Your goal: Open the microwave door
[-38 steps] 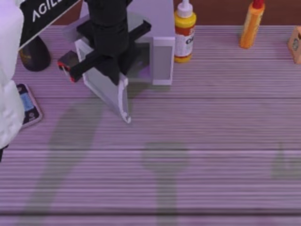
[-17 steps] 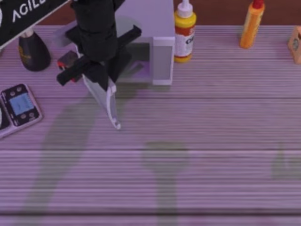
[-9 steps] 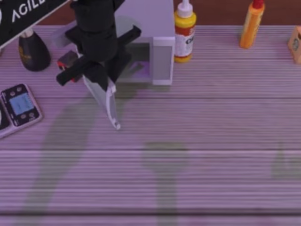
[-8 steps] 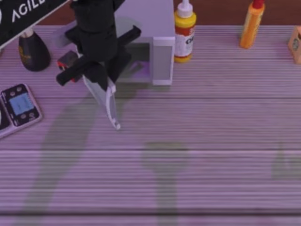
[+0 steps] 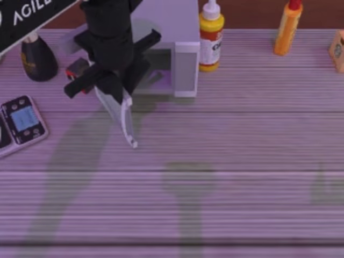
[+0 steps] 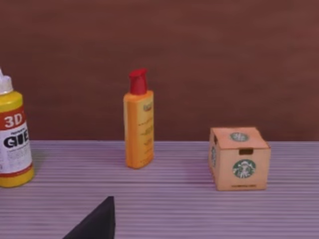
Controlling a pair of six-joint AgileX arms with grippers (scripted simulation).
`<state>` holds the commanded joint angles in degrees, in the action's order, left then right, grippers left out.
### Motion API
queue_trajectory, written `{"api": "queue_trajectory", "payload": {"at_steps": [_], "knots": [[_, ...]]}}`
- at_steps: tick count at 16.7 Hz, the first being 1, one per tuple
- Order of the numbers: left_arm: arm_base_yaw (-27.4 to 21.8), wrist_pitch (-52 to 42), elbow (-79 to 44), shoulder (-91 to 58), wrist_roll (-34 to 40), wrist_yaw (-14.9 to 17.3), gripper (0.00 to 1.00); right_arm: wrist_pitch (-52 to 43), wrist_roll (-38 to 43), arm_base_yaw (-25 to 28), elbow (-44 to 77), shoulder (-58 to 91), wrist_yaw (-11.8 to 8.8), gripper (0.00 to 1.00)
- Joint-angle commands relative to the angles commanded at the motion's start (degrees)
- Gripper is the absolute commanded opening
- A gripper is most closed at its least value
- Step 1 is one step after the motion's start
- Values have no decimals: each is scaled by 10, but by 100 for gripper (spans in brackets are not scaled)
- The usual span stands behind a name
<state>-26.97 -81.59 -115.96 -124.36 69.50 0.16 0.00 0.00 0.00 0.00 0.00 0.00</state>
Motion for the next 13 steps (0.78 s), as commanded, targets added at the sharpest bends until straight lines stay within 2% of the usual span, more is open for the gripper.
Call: {"api": "queue_trajectory", "payload": {"at_steps": [7, 13], "knots": [[-3, 2, 1, 3, -2, 0, 0, 0, 0, 0, 0, 0, 0, 100], [13, 22, 56, 38, -93, 0, 0, 0, 0, 0, 0, 0, 0, 100]]}}
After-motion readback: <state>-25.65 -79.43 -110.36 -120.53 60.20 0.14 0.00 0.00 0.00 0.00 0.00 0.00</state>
